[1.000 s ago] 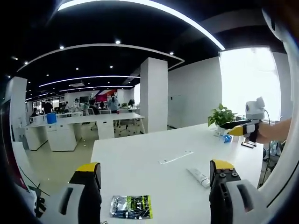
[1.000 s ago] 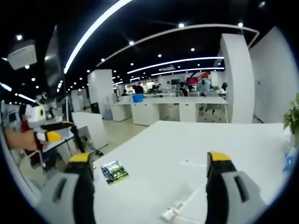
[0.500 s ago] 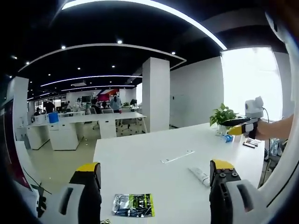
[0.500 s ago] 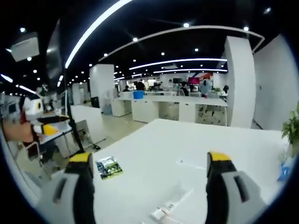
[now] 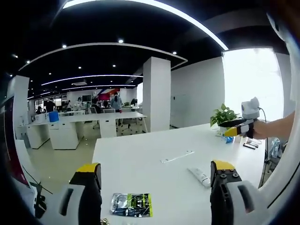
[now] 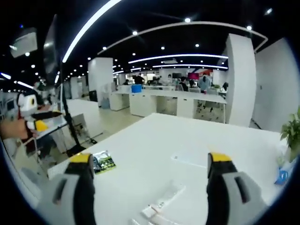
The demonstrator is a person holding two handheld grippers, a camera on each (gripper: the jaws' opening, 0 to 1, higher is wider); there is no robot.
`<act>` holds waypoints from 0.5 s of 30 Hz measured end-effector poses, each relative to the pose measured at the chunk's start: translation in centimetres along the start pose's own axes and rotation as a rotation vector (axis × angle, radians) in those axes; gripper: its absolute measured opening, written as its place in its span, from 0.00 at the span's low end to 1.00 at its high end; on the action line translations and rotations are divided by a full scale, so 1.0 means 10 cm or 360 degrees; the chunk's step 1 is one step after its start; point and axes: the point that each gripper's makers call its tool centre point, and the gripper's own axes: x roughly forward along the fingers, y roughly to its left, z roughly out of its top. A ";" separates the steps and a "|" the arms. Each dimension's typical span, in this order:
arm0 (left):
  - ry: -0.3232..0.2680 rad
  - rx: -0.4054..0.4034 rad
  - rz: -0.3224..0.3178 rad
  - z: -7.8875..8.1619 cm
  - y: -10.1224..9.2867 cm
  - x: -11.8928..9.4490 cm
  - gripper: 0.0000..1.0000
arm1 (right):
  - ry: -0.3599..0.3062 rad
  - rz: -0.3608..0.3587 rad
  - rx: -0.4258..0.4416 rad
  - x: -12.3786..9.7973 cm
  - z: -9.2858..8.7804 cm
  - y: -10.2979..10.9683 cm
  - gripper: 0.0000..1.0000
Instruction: Arrange the skincare products in the storage area until every visible bottle or jar stands upright without overlapping.
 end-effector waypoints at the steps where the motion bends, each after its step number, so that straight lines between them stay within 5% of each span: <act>1: 0.0000 0.0000 -0.0001 0.00 0.00 0.00 1.00 | 0.0011 0.0001 0.0003 0.01 -0.01 -0.01 0.99; 11: 0.0016 0.0011 0.0003 -0.02 0.07 -0.01 1.00 | 0.0114 -0.0003 0.0055 0.17 -0.20 -0.11 0.99; 15: 0.0013 0.0024 0.0009 0.00 0.09 -0.02 1.00 | 0.0262 -0.0018 0.0073 0.28 -0.45 -0.19 0.99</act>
